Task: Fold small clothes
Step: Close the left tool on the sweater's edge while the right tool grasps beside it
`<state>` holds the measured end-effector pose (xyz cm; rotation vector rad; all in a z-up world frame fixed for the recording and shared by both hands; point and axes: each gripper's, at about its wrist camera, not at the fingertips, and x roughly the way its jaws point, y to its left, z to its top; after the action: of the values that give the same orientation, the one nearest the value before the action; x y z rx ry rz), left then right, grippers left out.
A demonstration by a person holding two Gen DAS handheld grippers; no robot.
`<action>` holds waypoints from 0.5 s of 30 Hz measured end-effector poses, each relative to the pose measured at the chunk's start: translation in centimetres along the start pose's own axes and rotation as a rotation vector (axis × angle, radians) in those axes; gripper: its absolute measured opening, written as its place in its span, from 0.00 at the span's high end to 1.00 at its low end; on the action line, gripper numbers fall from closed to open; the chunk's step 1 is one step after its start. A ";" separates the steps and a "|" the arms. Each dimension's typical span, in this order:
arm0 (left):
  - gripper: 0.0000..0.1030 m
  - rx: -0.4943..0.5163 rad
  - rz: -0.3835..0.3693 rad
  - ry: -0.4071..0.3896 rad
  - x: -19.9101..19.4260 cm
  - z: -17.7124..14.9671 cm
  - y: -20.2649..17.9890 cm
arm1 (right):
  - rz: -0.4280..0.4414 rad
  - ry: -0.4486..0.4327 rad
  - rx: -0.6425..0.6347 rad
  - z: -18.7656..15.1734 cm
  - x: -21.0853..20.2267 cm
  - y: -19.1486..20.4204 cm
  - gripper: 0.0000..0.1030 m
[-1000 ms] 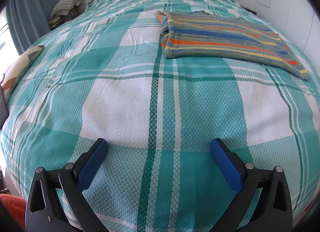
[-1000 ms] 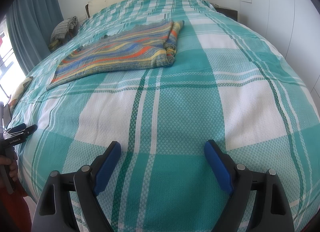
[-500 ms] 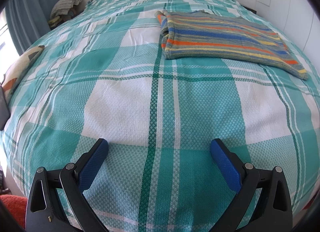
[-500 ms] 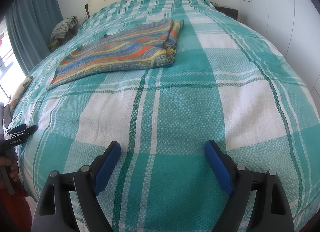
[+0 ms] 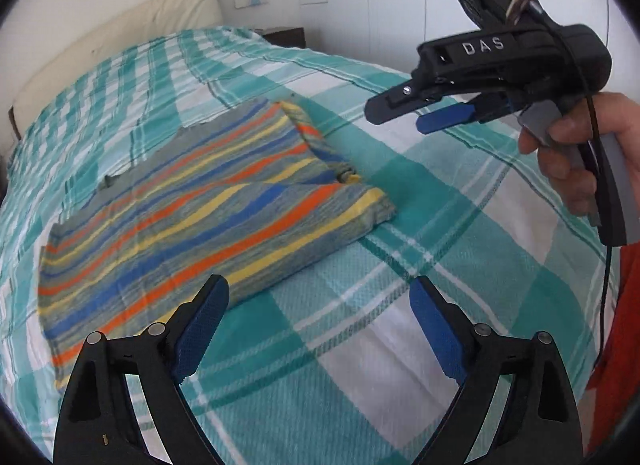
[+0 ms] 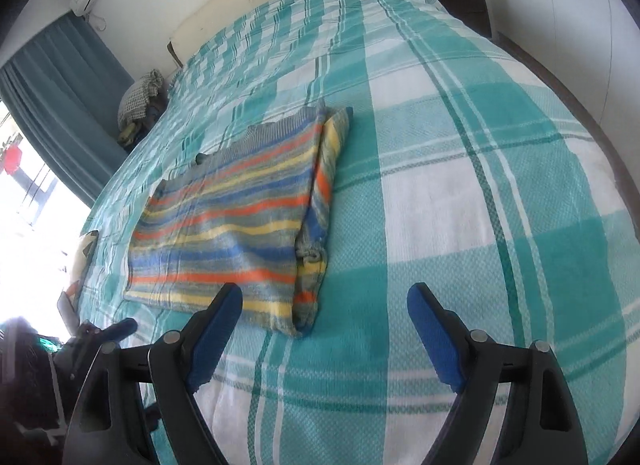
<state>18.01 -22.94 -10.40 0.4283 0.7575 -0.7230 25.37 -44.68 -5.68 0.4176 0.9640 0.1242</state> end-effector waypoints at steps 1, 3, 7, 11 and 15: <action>0.10 0.000 -0.009 0.020 1.7 0.9 -0.5 | 0.020 0.017 0.008 1.4 0.8 -0.3 0.21; 0.10 -0.014 -0.021 0.073 4.8 2.3 -1.0 | 0.051 0.069 0.017 4.3 3.0 -0.9 0.26; 0.29 -0.037 -0.013 0.052 6.7 3.2 -1.6 | 0.068 0.153 0.035 8.3 7.8 -1.7 0.34; 0.89 -0.124 -0.013 0.057 6.8 3.5 -0.2 | 0.112 0.170 0.080 11.0 12.1 -1.3 0.40; 0.91 -0.333 -0.075 -0.010 3.0 2.5 4.4 | 0.022 0.158 0.060 12.8 14.2 1.6 0.90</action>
<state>23.87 -22.72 -10.53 0.0949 0.8697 -0.6534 44.08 -42.87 -9.60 0.4787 1.1214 0.1499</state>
